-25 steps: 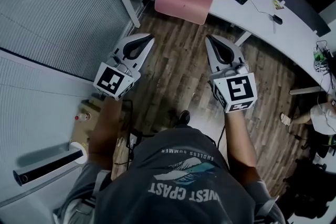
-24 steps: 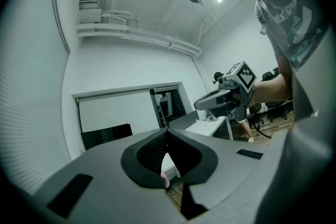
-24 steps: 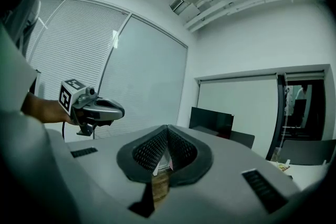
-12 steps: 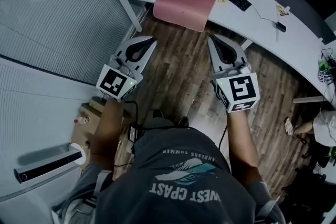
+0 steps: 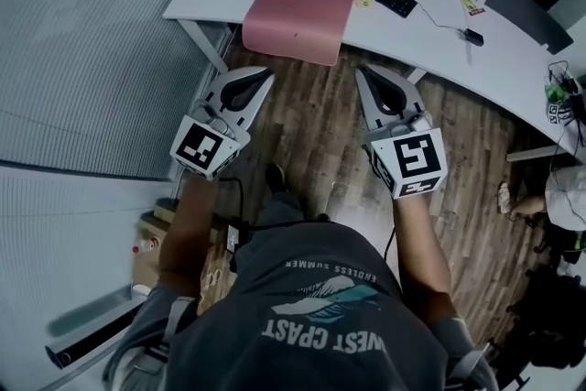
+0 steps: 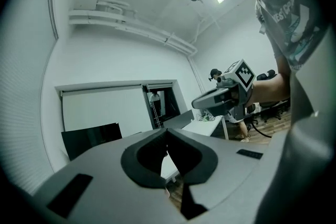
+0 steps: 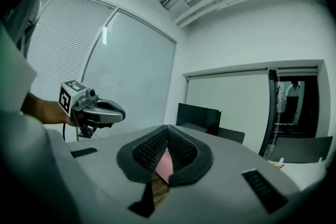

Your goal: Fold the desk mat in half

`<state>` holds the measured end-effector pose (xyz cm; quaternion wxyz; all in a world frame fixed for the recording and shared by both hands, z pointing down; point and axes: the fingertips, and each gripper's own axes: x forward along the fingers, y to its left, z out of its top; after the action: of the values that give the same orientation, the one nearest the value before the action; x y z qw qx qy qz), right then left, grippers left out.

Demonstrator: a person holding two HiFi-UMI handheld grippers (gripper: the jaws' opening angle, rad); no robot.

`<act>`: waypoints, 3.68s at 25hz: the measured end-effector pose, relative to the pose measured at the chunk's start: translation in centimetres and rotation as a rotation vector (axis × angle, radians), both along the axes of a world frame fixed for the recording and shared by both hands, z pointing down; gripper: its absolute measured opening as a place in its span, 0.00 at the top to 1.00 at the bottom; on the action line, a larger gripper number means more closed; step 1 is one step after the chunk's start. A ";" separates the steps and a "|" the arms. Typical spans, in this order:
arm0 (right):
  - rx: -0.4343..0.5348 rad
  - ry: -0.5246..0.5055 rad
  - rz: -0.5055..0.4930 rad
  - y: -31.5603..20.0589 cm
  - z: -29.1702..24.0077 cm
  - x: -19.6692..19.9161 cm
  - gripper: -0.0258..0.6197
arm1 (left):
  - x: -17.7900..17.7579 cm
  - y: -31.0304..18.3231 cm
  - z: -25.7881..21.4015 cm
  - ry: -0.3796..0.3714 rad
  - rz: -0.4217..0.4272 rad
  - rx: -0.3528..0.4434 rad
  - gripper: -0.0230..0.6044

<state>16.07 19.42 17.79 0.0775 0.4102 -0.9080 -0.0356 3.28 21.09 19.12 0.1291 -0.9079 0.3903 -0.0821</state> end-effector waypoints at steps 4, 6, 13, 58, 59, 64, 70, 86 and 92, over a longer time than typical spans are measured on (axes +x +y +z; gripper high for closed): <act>-0.005 0.013 0.047 -3.3 0.3 -0.8 0.92 | -1.0 -4.2 0.0 0.013 0.045 0.003 0.94; -0.010 0.016 0.068 -4.7 0.5 -1.5 0.92 | -1.7 -5.9 0.1 0.022 0.063 0.000 0.94; -0.029 0.032 0.116 -9.7 1.6 -4.3 0.92 | -5.0 -11.9 0.5 0.027 0.105 -0.010 0.94; -0.421 0.080 0.123 -29.5 24.9 -9.5 0.91 | -18.8 -33.1 24.9 0.078 -0.055 -0.457 0.93; -0.442 0.082 0.124 -29.6 26.0 -9.2 0.91 | -18.9 -33.3 26.2 0.073 -0.061 -0.475 0.93; -0.543 0.110 0.149 -29.4 32.1 -7.3 0.89 | -19.8 -33.9 31.7 0.068 -0.094 -0.565 0.93; -0.664 0.142 0.186 -29.2 38.6 -5.2 0.82 | -21.3 -34.4 37.2 0.051 -0.140 -0.654 0.90; -0.902 0.235 0.190 -29.0 52.6 -2.9 0.54 | -25.1 -35.2 50.3 0.142 -0.234 -0.957 0.37; -0.895 0.270 0.134 -29.4 54.5 -3.6 0.54 | -24.5 -35.7 51.9 0.145 -0.174 -0.958 0.37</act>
<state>12.50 -10.00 72.25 0.3661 0.3861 -0.7874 0.3113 -21.17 -14.58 71.01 -0.3375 -0.8327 0.3911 -0.1995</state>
